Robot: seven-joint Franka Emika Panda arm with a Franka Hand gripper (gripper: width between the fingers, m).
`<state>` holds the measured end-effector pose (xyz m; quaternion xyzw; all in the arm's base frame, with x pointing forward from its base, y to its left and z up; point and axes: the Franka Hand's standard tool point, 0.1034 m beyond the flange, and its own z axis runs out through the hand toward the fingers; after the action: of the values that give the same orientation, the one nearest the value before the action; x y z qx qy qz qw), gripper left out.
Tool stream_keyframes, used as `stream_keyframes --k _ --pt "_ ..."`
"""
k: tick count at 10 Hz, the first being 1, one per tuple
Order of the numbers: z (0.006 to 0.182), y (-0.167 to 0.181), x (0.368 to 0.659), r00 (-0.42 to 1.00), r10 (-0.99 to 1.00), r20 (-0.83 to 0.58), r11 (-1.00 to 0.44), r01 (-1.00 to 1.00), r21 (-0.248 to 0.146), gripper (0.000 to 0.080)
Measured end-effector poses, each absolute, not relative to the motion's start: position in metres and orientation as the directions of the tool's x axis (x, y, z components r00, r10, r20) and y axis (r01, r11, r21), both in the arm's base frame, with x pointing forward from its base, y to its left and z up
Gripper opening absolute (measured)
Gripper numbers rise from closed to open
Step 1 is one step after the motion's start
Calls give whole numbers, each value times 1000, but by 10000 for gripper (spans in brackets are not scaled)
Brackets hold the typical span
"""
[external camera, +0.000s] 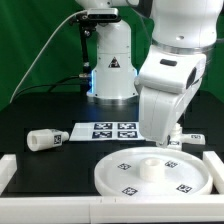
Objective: Assemble round table
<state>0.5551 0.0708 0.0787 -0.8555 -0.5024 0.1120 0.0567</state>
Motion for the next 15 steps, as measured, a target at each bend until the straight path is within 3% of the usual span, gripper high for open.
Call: stream_keyframes --k 1,3,5,10,13,15 --pt "79 66 555 476 869 -136 -495 844 -206 649" --pt "87 27 549 548 825 -138 -564 811 -155 649" --pt "88 -11 541 582 799 -148 -601 781 -170 649" --pt "86 -14 540 588 794 -153 -607 773 -181 649" --pt "87 -64 515 698 701 -149 -714 687 -138 649" --pt "85 -59 516 690 708 -149 -706 694 -140 649"
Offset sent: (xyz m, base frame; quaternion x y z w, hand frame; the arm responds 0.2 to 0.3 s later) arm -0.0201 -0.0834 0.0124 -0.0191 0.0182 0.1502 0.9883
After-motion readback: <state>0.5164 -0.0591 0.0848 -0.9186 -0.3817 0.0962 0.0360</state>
